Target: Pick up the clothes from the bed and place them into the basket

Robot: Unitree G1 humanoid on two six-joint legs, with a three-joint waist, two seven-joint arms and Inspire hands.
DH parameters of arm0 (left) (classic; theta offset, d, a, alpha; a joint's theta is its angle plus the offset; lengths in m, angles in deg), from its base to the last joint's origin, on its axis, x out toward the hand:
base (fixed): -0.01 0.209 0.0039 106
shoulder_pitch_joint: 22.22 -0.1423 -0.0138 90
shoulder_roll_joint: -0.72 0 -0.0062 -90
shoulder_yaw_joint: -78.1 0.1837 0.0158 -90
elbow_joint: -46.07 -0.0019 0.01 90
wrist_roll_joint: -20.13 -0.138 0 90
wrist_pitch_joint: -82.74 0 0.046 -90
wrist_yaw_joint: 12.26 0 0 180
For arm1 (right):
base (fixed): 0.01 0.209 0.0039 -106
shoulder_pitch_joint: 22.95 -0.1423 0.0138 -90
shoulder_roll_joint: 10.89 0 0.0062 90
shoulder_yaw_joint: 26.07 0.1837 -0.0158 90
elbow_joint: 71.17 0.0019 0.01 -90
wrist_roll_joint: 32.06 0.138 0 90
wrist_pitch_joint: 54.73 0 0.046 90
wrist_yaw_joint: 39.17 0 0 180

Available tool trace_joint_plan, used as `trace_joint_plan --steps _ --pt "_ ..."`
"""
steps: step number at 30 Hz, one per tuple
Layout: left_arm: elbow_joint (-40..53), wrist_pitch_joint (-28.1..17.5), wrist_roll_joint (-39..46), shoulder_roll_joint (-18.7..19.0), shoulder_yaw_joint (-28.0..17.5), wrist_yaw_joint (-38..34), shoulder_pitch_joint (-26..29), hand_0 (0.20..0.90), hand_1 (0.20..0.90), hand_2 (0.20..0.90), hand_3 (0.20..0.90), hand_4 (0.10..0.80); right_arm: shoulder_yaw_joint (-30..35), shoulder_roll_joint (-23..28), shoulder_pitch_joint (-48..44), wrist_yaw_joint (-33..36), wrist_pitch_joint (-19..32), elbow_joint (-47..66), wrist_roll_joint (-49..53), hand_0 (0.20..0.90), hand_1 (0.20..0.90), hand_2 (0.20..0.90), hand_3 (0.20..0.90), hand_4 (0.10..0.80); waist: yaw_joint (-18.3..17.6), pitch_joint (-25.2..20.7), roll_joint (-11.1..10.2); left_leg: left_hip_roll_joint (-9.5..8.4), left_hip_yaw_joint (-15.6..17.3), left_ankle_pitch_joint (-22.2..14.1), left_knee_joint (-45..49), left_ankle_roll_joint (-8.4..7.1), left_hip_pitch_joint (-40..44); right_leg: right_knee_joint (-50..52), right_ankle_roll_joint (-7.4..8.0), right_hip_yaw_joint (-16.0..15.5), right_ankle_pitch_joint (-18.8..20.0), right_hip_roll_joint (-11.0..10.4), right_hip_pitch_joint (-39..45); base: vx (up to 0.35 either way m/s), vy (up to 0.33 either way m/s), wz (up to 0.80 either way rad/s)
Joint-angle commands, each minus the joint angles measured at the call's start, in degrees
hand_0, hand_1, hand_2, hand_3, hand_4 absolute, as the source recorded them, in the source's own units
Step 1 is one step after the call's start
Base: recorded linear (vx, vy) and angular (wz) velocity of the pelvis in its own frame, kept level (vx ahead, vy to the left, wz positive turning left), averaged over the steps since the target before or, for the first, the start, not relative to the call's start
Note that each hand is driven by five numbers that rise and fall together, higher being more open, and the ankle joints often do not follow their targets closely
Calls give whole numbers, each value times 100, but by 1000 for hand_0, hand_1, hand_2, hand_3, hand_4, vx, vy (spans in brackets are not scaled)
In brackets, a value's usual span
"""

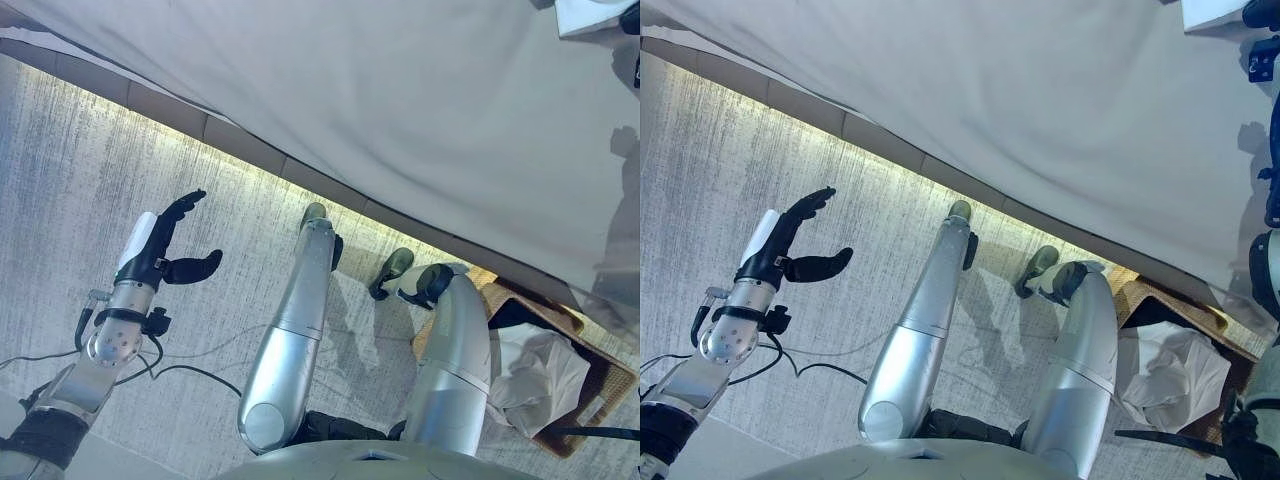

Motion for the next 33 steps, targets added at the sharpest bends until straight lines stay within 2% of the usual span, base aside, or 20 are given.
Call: trace_joint_plan --steps 1,4,6,9,17,24,25,26,33 --pt "126 -533 -20 21 -500 -88 -304 900 900 900 900 800 204 558 4 56 414 484 -271 300 300 300 200 100 214 -327 -115 60 493 -626 382 384 680 -710 -14 -405 540 430 865 78 39 -4" --pt "143 -528 -55 5 -515 -9 -327 900 900 900 900 800 240 574 70 -86 357 434 -342 300 300 300 200 100 221 -327 -132 117 507 -578 195 360 1001 -918 -51 -359 537 482 1206 49 26 -9" --pt "188 -465 -122 -19 -545 138 -322 900 900 900 900 800 233 591 84 -298 301 262 -435 300 300 300 200 100 239 -327 -158 188 561 -532 -147 346 1500 -1206 -114 -325 544 532 1732 85 65 -7" --pt "173 -437 -117 -62 -569 240 -304 900 900 900 900 800 254 660 88 -521 361 35 -479 300 300 300 200 100 242 -327 -158 204 652 -483 -449 340 1961 -1424 -165 -287 529 552 2195 67 111 -10" --pt "82 -330 -56 -147 -554 517 -131 900 900 900 900 800 295 814 187 -971 500 -274 -661 300 300 300 200 100 248 -527 -238 202 866 -491 -1081 342 2871 -1986 -163 -262 571 440 3107 45 135 -15" --pt "-132 -160 -83 -245 -319 497 108 900 900 900 900 800 397 986 325 -1269 749 -249 -466 300 300 300 200 100 122 -1047 -372 222 1137 -567 -1846 311 3892 -2924 -32 -195 736 321 4105 33 199 -18" --pt "-179 -131 -67 -275 -291 476 143 900 900 900 900 800 407 1028 335 -1315 773 -249 -464 300 300 300 200 100 78 -1150 -380 218 1164 -528 -2059 296 4096 -3173 10 -176 804 315 4303 -44 249 -18" --pt "-216 -119 -81 -321 -275 445 155 900 900 900 900 800 422 1075 352 -1360 793 -239 -460 300 300 300 200 100 32 -1241 -393 225 1230 -330 -2309 309 4219 -3433 6 -221 997 284 4415 -36 215 -23" --pt "-602 201 -162 -588 -91 381 281 900 900 900 900 800 427 1286 273 -1742 877 -297 -301 300 300 300 200 100 -275 -1962 -563 307 1424 -107 -3559 172 5282 -4630 302 -26 1306 395 5274 59 157 -20"
